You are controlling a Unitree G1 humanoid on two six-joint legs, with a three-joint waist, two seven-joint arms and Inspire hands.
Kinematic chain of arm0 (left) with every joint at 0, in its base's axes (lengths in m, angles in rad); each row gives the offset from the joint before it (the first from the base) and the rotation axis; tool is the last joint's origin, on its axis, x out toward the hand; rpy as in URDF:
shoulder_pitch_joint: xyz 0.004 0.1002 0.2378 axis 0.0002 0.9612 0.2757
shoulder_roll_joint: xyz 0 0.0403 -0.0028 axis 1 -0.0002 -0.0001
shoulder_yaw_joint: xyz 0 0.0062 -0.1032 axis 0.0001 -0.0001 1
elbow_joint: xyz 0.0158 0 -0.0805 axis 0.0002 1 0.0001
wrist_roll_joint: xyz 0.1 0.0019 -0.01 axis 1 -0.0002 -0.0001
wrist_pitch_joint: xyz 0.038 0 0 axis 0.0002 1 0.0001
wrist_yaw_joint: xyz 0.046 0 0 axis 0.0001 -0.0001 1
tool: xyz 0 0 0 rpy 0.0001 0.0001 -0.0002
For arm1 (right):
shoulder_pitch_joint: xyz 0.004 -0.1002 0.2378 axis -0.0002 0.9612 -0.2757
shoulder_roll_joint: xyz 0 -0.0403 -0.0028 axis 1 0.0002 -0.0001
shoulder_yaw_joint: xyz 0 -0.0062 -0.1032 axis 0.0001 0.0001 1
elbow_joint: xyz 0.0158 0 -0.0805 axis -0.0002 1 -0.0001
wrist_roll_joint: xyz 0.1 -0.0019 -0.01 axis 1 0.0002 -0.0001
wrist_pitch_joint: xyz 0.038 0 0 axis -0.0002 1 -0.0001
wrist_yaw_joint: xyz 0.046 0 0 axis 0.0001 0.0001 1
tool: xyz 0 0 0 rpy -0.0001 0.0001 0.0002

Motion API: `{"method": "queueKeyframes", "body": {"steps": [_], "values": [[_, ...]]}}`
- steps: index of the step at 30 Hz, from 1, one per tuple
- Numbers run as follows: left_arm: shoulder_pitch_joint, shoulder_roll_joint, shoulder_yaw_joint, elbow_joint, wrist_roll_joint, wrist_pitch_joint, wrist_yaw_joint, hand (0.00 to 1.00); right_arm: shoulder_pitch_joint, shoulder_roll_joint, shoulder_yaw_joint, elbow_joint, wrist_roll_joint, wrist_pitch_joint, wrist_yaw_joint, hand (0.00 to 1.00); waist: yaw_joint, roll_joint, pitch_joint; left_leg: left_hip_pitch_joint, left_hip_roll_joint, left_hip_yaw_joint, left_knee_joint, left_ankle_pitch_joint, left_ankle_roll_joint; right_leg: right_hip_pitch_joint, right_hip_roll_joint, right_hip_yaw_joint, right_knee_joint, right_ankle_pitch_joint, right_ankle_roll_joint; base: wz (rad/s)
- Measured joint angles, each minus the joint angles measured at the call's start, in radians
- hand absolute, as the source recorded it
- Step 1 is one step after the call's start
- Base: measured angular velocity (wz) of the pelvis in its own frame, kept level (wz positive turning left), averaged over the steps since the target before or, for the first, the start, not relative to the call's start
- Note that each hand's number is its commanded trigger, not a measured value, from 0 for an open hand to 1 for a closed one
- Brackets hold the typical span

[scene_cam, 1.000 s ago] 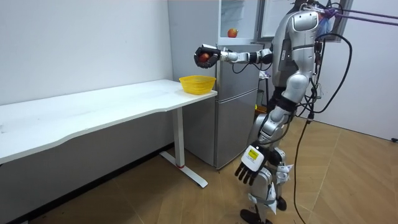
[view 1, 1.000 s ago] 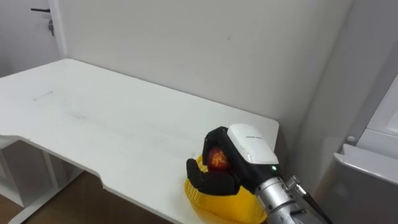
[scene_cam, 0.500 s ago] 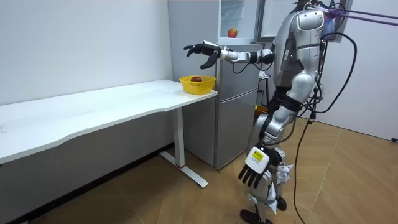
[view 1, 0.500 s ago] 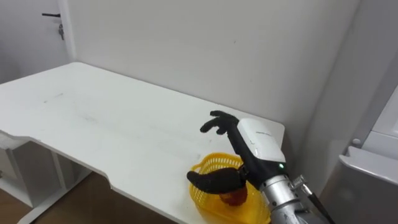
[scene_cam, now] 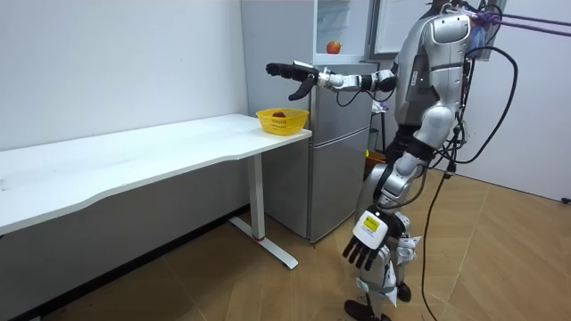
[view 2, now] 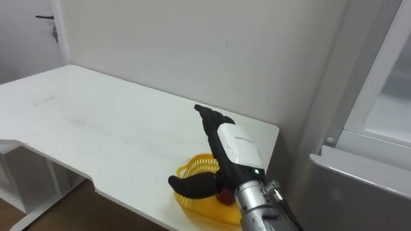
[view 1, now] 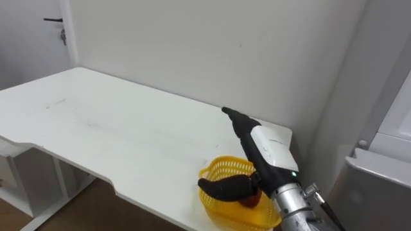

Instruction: Retrieve from the upper fridge

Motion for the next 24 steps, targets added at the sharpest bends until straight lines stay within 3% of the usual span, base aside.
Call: {"method": "queueKeyframes", "body": {"steps": [6, 10, 13, 20, 24], "values": [[0.003, -0.019, -0.001, 0.0, -0.001, 0.0, 0.035, 0.0, 0.006, 0.005, -0.026, 0.0, 0.019, -0.002, -0.021, 0.0, -0.025, 0.02, 0.0002, 0.003, 0.001, 0.004, 0.001, 0.0, 0.0, 0.002, 0.0, 0.004, 0.0, 0.0, 0.0, -0.01], [0.01, -0.032, -0.002, 0.0, -0.022, -0.002, 0.036, 0.0, 0.021, 0.007, -0.055, -0.016, 0.055, -0.013, -0.044, 0.0, -0.034, 0.045, -0.0057, 0.017, 0.006, 0.029, -0.004, 0.0, 0.0, -0.006, -0.001, 0.023, 0.013, 0.0, 0.0, -0.15], [0.012, -0.025, 0.003, 0.0, -0.035, -0.019, 0.041, 0.0, 0.067, 0.007, -0.09, -0.13, 0.104, -0.016, -0.063, 0.0, -0.047, 0.057, -0.0086, 0.017, 0.008, 0.037, -0.001, 0.0, 0.001, -0.012, -0.001, 0.026, 0.015, 0.0, 0.0, -0.08], [0.023, -0.025, 0.009, 0.002, -0.036, -0.043, 0.065, 0.0, 0.108, 0.011, -0.145, -0.345, 0.156, -0.093, -0.132, 0.0, -0.093, 0.07, -0.0047, 0.038, 0.013, 0.072, -0.019, 0.0, 0.001, -0.001, 0.0, 0.052, 0.014, 0.0, 0.0, -0.07], [0.028, -0.029, -0.003, 0.023, -0.038, -0.045, 0.069, 0.0, 0.165, 0.011, -0.144, -0.431, 0.162, -0.094, -0.146, 0.0, -0.118, 0.078, -0.0131, 0.053, 0.017, 0.089, -0.031, 0.0, 0.0, -0.001, 0.004, 0.071, 0.014, 0.0, 0.0, -0.17]]}}
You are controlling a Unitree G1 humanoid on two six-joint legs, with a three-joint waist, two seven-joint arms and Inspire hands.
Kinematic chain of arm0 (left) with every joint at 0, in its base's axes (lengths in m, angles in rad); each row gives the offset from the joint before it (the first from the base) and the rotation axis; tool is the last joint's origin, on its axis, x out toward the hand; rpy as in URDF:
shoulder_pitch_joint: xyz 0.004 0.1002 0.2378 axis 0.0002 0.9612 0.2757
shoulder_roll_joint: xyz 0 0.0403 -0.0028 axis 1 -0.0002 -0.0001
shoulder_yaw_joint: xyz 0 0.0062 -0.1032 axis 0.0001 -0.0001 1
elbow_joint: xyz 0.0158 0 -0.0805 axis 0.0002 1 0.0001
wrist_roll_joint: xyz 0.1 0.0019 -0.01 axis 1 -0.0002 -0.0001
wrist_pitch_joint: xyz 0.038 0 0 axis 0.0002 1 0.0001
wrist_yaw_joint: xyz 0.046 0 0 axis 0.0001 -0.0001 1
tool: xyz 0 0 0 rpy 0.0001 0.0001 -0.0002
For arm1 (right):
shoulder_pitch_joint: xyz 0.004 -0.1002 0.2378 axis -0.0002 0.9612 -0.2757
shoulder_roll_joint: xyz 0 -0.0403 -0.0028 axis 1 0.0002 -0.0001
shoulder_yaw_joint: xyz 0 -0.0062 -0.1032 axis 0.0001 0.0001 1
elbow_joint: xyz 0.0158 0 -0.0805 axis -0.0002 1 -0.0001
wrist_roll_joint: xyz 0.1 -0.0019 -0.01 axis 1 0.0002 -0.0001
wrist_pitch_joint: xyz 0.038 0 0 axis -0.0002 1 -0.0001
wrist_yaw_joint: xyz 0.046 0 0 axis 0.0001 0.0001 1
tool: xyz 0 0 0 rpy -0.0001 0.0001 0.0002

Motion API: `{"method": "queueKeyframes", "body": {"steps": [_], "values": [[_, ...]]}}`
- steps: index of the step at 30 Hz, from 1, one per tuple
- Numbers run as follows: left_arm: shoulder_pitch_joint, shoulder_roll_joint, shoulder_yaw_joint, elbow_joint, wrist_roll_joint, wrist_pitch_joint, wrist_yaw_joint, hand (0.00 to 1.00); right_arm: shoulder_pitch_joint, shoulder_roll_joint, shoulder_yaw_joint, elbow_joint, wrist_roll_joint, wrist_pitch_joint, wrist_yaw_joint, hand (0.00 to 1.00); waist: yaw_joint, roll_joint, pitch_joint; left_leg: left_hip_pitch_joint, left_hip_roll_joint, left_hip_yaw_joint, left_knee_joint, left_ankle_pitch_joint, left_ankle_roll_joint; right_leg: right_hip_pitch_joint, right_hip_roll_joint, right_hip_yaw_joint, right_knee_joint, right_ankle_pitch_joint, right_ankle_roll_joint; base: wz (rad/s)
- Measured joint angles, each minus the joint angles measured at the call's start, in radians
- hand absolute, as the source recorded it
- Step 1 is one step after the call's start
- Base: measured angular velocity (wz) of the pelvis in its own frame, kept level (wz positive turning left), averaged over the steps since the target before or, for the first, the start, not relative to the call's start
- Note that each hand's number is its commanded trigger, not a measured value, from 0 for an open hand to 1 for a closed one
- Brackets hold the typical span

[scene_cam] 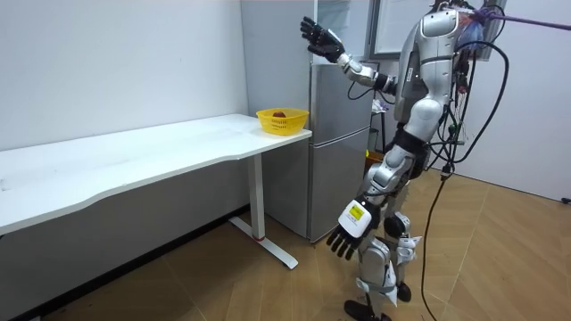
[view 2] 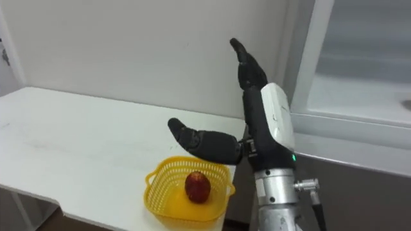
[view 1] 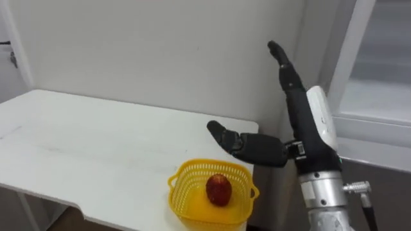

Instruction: Retrieve from the upper fridge

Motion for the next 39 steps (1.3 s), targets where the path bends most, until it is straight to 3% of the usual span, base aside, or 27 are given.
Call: {"method": "queueKeyframes", "body": {"steps": [4, 8, 12, 20, 30, 34, 39], "values": [[-0.006, -0.005, 0.003, 0.02, 0.0, -0.005, 0.005, 0.0, 0.052, 0.002, -0.005, -0.088, -0.004, -0.021, -0.007, 0.0, -0.035, 0.007, -0.0008, 0.006, 0.004, 0.016, -0.001, 0.0, 0.0, -0.004, 0.004, 0.021, 0.001, 0.002, -0.003, -0.12], [-0.005, 0.005, 0.018, 0.012, 0.001, -0.042, 0.008, 0.0, 0.107, -0.004, -0.071, -0.193, -0.008, -0.061, -0.023, 0.0, -0.062, 0.008, -0.0029, 0.005, 0.005, 0.023, -0.004, 0.0, 0.0, -0.014, 0.007, 0.039, 0.001, 0.003, -0.004, -0.1], [-0.005, 0.006, 0.022, 0.017, 0.001, -0.056, 0.017, 0.0, 0.123, -0.011, -0.116, -0.232, -0.001, -0.093, -0.043, 0.0, -0.082, 0.008, -0.0033, 0.023, 0.008, 0.041, -0.01, 0.0, -0.001, -0.012, 0.011, 0.061, 0.001, 0.004, -0.005, -0.17], [-0.004, 0.006, 0.022, 0.049, -0.001, -0.07, 0.019, 0.0, 0.18, -0.012, -0.181, -0.288, -0.021, -0.126, -0.119, 0.0, -0.117, -0.008, -0.0077, 0.055, 0.007, 0.048, -0.033, -0.001, -0.003, 0.0, 0.014, 0.073, 0.0, 0.004, -0.005, -0.08], [0.009, 0.006, 0.058, 0.063, -0.04, -0.081, 0.016, 0.0, 0.183, -0.038, -0.308, -0.286, -0.031, -0.149, -0.194, 0.0, -0.134, -0.033, 0.001, 0.05, 0.007, 0.049, -0.035, -0.001, -0.003, -0.003, 0.017, 0.085, -0.013, 0.004, -0.005, 0.0], [0.009, 0.006, 0.064, 0.054, -0.037, -0.081, 0.015, 0.0, 0.18, -0.069, -0.362, -0.263, 0.008, -0.156, -0.223, 0.0, -0.135, -0.037, -0.0001, 0.052, 0.005, 0.049, -0.037, -0.001, -0.003, 0.0, 0.018, 0.089, -0.02, 0.005, -0.003, 0.0], [0.006, 0.015, 0.066, 0.056, -0.036, -0.084, 0.012, 0.0, 0.153, -0.136, -0.425, -0.194, 0.103, -0.155, -0.234, 0.0, -0.134, -0.045, 0.0001, 0.053, 0.005, 0.05, -0.039, -0.001, -0.003, 0.001, 0.019, 0.089, -0.018, 0.005, -0.002, 0.0]]}}
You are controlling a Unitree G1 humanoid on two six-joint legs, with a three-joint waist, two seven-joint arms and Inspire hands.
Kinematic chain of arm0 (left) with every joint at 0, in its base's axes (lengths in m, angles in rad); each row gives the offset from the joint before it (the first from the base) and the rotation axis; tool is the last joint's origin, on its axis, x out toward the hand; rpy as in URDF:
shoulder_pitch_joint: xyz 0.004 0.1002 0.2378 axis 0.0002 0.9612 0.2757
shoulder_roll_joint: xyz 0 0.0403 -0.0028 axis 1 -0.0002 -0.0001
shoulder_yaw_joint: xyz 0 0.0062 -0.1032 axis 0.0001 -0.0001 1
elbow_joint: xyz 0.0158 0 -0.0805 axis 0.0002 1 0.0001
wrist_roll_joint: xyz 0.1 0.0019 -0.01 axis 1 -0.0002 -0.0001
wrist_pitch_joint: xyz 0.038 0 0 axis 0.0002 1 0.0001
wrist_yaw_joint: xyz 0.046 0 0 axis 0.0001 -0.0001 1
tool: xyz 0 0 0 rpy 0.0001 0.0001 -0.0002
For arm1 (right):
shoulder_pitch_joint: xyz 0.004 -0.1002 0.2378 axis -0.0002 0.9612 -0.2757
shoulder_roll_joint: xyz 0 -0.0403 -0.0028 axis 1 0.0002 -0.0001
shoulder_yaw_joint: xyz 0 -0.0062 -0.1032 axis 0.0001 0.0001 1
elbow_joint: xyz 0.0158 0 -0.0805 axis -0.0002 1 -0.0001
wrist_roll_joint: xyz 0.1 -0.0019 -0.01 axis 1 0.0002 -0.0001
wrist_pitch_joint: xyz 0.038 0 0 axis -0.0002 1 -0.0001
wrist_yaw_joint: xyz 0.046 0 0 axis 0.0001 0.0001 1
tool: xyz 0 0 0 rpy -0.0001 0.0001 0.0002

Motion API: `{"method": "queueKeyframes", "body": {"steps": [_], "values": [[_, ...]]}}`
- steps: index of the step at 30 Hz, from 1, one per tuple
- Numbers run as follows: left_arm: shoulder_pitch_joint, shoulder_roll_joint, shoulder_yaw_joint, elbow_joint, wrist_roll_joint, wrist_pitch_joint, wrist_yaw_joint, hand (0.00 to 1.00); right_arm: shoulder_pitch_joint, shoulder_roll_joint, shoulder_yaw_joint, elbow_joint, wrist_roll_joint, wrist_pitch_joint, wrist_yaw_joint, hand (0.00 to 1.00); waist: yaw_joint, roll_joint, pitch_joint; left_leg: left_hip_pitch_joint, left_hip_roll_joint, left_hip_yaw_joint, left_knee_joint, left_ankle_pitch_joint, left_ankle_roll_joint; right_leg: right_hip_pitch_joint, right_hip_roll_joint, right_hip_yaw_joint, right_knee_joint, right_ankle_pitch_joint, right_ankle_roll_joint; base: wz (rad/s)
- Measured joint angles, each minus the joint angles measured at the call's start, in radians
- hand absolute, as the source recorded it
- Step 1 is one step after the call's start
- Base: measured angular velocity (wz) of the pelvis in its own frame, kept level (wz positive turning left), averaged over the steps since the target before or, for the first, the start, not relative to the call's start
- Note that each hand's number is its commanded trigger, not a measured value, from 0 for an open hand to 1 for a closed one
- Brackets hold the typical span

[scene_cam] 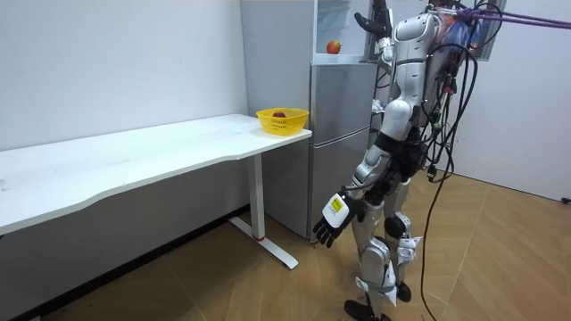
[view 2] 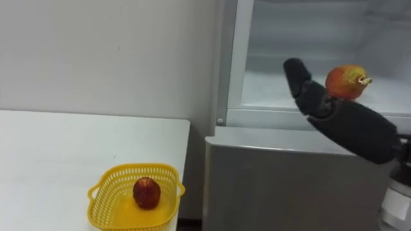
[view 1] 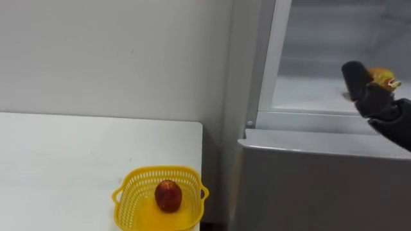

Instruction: Retrieve from the upper fridge

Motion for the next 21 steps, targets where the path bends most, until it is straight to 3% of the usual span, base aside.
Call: {"method": "queueKeyframes", "body": {"steps": [5, 10, 16, 21], "values": [[-0.008, 0.009, 0.018, -0.002, 0.002, 0.012, -0.025, 0.0, -0.053, -0.032, -0.006, 0.149, 0.002, 0.049, 0.007, 0.0, 0.0, -0.02, 0.0115, -0.004, 0.002, -0.002, 0.0, 0.0, 0.0, -0.003, -0.001, -0.014, 0.0, 0.0, 0.0, 0.02], [-0.016, 0.009, 0.018, -0.011, 0.001, 0.029, -0.026, 0.0, -0.123, -0.053, -0.005, 0.271, 0.005, 0.076, 0.026, 0.0, 0.003, -0.035, 0.0054, -0.02, 0.001, -0.005, 0.013, 0.0, 0.0, -0.017, -0.002, -0.016, 0.003, 0.001, -0.001, 0.01], [-0.014, 0.025, 0.019, -0.011, 0.001, 0.029, -0.028, 0.0, -0.166, -0.086, 0.0, 0.331, 0.012, 0.089, 0.058, 0.0, 0.005, -0.039, 0.006, -0.023, 0.003, -0.005, 0.013, 0.0, 0.0, -0.014, -0.002, -0.027, 0.003, 0.001, -0.001, 0.04], [-0.008, 0.038, 0.034, -0.013, 0.025, 0.03, -0.042, 0.0, -0.201, -0.131, 0.002, 0.412, 0.094, 0.109, 0.081, 0.0, 0.006, -0.057, 0.0059, -0.027, 0.004, -0.005, 0.014, 0.0, 0.0, -0.014, -0.003, -0.029, 0.003, 0.001, -0.001, 0.01]]}}
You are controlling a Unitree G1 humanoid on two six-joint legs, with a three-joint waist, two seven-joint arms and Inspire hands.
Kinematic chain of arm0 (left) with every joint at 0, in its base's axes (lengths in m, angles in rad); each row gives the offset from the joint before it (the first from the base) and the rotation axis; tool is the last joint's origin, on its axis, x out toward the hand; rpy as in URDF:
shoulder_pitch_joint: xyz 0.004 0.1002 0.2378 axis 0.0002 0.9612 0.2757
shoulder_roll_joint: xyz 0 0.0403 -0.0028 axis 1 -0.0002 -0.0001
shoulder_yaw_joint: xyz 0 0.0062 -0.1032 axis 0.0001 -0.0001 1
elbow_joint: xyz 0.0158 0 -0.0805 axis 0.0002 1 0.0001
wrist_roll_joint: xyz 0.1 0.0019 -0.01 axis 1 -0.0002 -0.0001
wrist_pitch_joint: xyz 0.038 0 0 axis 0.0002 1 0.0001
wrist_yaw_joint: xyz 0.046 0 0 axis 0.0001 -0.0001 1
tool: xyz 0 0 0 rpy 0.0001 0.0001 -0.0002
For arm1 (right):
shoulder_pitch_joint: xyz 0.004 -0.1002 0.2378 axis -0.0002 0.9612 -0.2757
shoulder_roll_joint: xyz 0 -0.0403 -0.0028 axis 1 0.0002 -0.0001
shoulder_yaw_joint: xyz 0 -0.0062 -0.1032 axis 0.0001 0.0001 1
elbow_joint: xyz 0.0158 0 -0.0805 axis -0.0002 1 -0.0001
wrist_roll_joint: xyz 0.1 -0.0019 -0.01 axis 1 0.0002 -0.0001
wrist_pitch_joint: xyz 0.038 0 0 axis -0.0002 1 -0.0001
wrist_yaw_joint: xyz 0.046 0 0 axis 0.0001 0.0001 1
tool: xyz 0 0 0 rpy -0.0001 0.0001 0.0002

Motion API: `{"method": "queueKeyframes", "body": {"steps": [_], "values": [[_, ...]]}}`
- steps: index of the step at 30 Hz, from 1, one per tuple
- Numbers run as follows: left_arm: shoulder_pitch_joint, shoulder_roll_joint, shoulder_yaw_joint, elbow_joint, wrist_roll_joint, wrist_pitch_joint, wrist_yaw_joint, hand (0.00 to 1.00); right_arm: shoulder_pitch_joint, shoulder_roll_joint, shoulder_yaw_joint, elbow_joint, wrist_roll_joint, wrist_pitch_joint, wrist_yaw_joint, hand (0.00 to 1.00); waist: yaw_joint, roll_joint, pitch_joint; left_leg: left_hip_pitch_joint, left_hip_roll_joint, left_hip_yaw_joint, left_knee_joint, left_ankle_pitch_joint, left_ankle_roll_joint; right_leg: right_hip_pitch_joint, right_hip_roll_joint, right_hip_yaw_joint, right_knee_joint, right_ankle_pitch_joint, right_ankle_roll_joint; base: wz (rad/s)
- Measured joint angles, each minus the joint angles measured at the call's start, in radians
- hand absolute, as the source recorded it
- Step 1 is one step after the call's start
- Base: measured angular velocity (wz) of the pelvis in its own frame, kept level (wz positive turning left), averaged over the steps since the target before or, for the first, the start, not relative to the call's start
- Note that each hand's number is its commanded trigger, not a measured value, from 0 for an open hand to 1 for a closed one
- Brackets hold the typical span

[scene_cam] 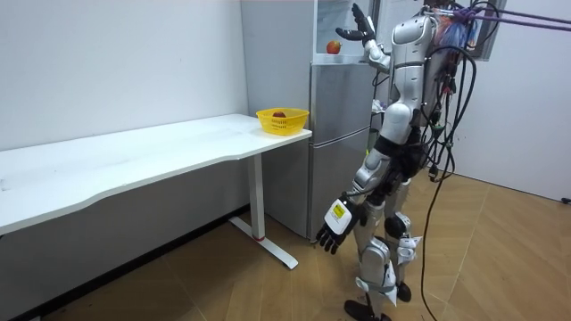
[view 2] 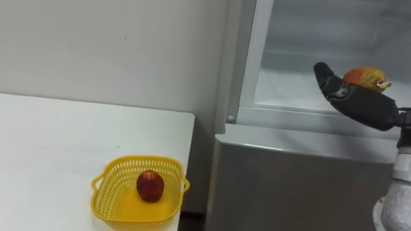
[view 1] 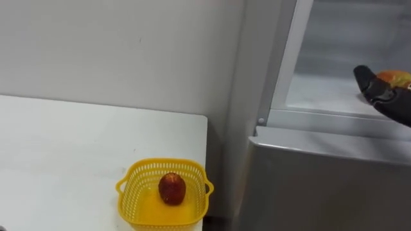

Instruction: Retrieve from the upper fridge

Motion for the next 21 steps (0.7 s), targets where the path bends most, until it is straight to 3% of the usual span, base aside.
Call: {"method": "queueKeyframes", "body": {"steps": [6, 9, 14, 18, 21], "values": [[0.007, 0.004, 0.009, -0.03, 0.052, 0.018, -0.039, 0.0, -0.019, -0.011, 0.0, 0.059, 0.028, 0.014, 0.039, 0.0, 0.002, -0.01, -0.005, -0.005, 0.0, -0.003, 0.004, 0.0, 0.0, -0.001, -0.001, -0.002, 0.001, 0.0, -0.001, 0.01], [0.005, 0.01, 0.024, -0.039, 0.053, 0.019, -0.05, 0.0, -0.023, -0.041, 0.007, 0.091, 0.069, 0.035, 0.051, 0.0, 0.017, -0.015, -0.0067, -0.005, 0.0, -0.005, 0.004, 0.0, 0.0, -0.001, -0.001, -0.003, 0.002, 0.001, -0.001, 0.01], [0.019, 0.039, 0.031, -0.05, 0.051, 0.031, -0.05, 0.0, -0.035, -0.091, 0.02, 0.157, 0.078, 0.07, 0.051, 0.0, 0.025, -0.041, -0.0061, -0.011, 0.0, -0.01, 0.006, 0.0, 0.0, -0.001, 0.0, -0.01, 0.001, 0.001, -0.001, 0.03], [0.023, 0.04, 0.03, -0.05, 0.051, 0.038, -0.05, 0.0, -0.083, -0.11, 0.062, 0.204, 0.067, 0.076, 0.054, 0.0, 0.022, -0.044, -0.0051, -0.018, -0.002, -0.021, 0.009, 0.0, 0.0, -0.004, -0.002, -0.015, 0.0, 0.001, -0.001, 0.04], [0.02, 0.039, 0.03, -0.06, 0.051, 0.039, -0.05, 0.0, -0.114, -0.146, 0.09, 0.234, 0.068, 0.076, 0.079, 0.0, 0.022, -0.042, -0.0039, -0.027, -0.002, -0.028, 0.017, 0.0, 0.0, -0.004, -0.002, -0.022, -0.001, 0.001, -0.001, 0.1]]}}
